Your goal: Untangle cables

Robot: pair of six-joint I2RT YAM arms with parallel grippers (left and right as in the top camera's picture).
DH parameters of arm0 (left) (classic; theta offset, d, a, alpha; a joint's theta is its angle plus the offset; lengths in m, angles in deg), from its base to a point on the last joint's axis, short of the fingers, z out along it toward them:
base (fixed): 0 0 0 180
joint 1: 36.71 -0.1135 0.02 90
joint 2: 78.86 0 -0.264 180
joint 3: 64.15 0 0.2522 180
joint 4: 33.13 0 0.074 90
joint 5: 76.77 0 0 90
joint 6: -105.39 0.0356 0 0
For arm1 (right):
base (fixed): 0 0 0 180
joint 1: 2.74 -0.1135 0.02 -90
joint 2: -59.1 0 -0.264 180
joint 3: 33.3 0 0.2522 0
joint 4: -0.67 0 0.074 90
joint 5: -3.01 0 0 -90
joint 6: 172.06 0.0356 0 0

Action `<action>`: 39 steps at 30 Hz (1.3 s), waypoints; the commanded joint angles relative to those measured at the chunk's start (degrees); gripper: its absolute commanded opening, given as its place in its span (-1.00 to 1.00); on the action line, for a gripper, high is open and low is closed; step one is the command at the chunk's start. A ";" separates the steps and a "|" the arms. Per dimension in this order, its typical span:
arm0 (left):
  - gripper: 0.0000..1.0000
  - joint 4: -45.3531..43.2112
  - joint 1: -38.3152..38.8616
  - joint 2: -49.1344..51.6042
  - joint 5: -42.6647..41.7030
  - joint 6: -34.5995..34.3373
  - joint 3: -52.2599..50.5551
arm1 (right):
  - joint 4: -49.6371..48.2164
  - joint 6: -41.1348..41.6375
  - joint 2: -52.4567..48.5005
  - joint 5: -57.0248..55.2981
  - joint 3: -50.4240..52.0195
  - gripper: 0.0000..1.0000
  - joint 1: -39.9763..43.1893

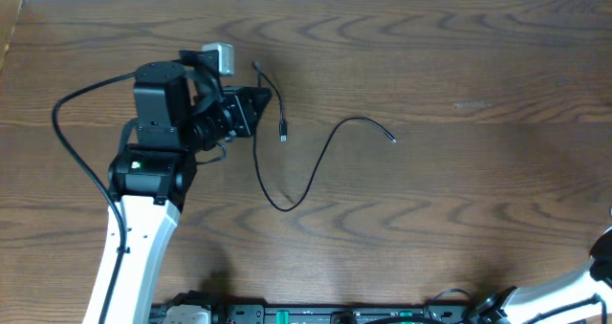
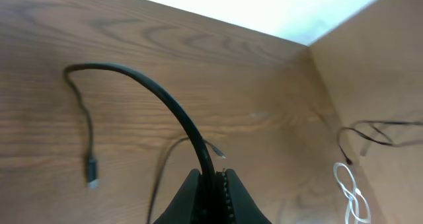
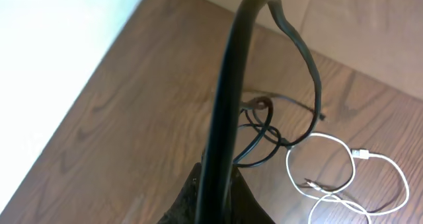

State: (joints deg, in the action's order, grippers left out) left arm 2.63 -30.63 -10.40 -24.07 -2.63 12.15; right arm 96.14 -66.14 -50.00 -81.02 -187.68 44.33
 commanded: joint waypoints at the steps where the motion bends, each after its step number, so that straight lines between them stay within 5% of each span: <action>1: -0.84 -0.63 2.08 -0.39 -2.78 -0.09 0.44 | -0.07 1.01 -3.85 1.44 -0.63 -0.98 1.18; 21: -0.84 -0.63 6.27 -0.39 -5.81 -0.04 0.44 | 0.15 4.85 -7.93 -13.14 -0.63 -0.97 1.75; 24: -0.84 -0.61 6.27 -0.39 -6.08 -0.04 0.44 | -0.07 5.31 -7.93 -13.14 -0.63 0.35 1.75; 27: -0.84 -0.61 6.27 -0.39 -7.04 0.00 0.44 | -0.09 5.27 -7.93 -12.94 -0.63 0.52 1.75; 29: -0.84 -0.42 6.27 -0.39 -7.30 0.00 0.44 | -0.04 5.29 -7.93 -12.96 -0.63 0.99 1.75; 39: -0.83 0.50 6.27 -0.44 -7.30 0.20 0.44 | 0.07 5.73 -7.93 -11.82 -0.63 0.99 1.20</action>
State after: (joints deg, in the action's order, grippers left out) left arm 3.13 -24.48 -10.40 -30.21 -2.63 12.15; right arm 96.05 -61.22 -58.92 -93.15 -187.68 45.73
